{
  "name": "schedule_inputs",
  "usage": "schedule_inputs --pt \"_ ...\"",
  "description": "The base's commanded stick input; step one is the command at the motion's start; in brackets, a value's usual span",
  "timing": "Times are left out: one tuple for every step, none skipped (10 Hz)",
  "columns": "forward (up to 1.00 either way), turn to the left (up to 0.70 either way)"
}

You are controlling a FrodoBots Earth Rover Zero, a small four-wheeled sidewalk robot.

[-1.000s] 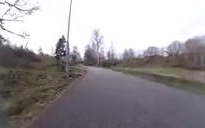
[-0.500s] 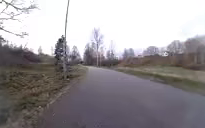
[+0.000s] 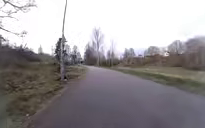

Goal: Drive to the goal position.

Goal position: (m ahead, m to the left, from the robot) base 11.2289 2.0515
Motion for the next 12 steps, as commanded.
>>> schedule_inputs --pt "0.70 0.00" --pt "0.70 0.00" --pt "0.70 0.00" --pt "0.70 0.00" --pt "0.70 0.00" --pt "0.70 0.00" --pt "0.70 0.00" --pt "0.70 0.00" --pt "0.70 0.00" --pt "0.70 0.00" --pt "0.70 0.00" --pt "0.70 0.00"
